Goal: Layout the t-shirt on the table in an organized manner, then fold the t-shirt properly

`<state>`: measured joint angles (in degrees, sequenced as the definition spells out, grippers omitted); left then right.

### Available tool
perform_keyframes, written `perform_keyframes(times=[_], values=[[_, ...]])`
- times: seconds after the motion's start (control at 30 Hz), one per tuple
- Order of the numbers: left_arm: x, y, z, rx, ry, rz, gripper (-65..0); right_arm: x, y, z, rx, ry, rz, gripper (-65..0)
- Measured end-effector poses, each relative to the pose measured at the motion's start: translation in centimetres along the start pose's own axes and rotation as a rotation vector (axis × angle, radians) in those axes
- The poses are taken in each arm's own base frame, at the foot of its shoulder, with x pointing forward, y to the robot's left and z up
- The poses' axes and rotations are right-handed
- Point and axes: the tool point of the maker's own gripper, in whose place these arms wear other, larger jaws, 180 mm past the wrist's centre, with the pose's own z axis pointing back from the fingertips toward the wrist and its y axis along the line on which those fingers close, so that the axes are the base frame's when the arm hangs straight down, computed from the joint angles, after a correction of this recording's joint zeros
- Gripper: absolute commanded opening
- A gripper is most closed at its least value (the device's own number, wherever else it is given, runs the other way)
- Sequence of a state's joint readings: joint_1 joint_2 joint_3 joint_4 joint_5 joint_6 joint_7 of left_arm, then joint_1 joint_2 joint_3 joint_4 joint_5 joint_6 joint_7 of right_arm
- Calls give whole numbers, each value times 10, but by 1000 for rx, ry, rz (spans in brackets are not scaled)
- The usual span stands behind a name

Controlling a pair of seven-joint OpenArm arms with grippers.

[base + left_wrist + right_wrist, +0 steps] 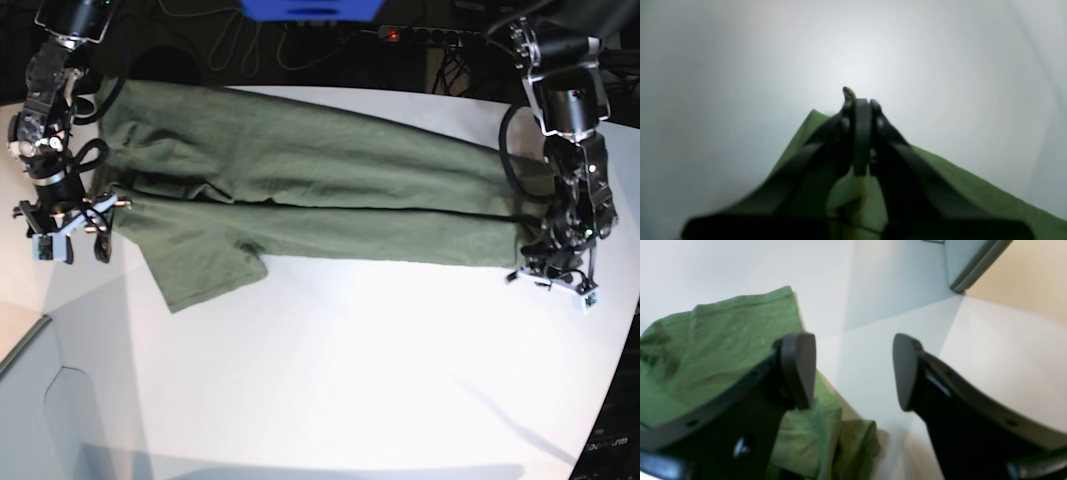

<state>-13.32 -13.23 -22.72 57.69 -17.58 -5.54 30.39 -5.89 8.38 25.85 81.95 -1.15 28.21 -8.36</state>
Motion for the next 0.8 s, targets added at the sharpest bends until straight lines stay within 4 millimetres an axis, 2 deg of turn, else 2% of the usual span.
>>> perform_keyframes(times=[0.13,0.3,0.37,0.53,0.67,0.8], values=[[1,-1,0,-2,-2,0,-648,1,0,-1,0,-2,0,-284],[3,-1,3,-4,-10,-8,-648,14,-1,-6,-3,-34,-2,-281],[2,0,6,-5,-20,-13,-648,14,4,-10,11,-17,7,-281],[-6,5,11,5,-10,-24,-648,8,47,-48,138,122,39,-281],[4,1,11,-4,-37,-24,-648,14,52,-78,171,195,50,-281],[-1,3,11,-1,-23,-24,-648,9,57,-104,206,297,53,-281]])
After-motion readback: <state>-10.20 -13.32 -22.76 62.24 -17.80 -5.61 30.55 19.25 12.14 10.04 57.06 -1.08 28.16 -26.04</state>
